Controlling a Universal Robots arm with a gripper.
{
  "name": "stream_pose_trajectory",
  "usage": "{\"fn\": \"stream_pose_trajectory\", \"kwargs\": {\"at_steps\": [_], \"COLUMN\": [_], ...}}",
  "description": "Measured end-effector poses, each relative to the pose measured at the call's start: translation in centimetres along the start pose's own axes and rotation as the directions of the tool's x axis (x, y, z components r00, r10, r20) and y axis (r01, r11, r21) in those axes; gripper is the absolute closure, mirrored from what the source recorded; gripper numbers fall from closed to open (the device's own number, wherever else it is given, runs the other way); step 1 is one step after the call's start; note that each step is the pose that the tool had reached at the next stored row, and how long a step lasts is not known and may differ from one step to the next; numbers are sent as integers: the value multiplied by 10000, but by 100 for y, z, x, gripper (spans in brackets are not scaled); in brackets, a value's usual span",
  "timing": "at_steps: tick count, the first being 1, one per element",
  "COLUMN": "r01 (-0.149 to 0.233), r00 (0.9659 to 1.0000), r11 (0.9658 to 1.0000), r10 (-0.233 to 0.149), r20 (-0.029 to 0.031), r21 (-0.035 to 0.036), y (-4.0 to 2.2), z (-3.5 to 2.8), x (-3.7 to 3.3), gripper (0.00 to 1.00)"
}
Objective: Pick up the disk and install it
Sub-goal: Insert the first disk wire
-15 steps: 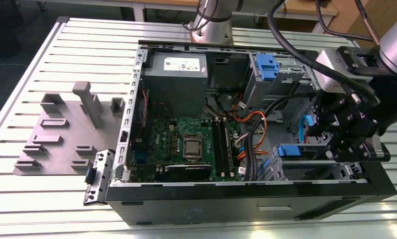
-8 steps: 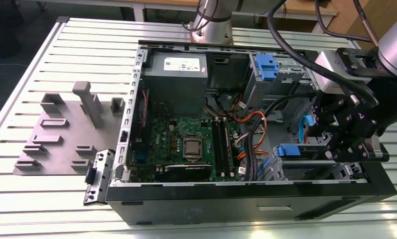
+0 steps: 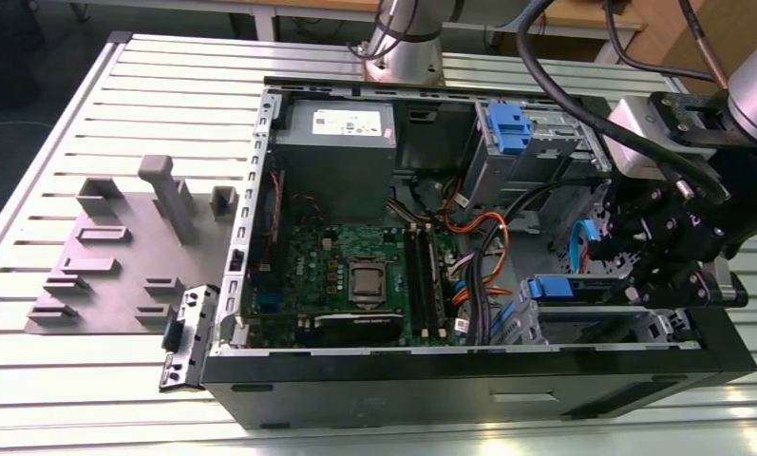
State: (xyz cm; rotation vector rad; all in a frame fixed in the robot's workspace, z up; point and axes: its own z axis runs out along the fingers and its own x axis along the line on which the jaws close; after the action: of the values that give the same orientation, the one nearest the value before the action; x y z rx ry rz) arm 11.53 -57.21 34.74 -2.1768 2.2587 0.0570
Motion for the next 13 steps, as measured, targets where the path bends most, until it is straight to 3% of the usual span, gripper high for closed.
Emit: {"fn": "stream_pose_trajectory", "kwargs": {"at_steps": [13], "r01": [0], "r00": [10000], "r11": [10000], "r10": [0], "r20": [0], "r21": [0], "y": [0], "z": [-13], "x": [0], "gripper": [52]}}
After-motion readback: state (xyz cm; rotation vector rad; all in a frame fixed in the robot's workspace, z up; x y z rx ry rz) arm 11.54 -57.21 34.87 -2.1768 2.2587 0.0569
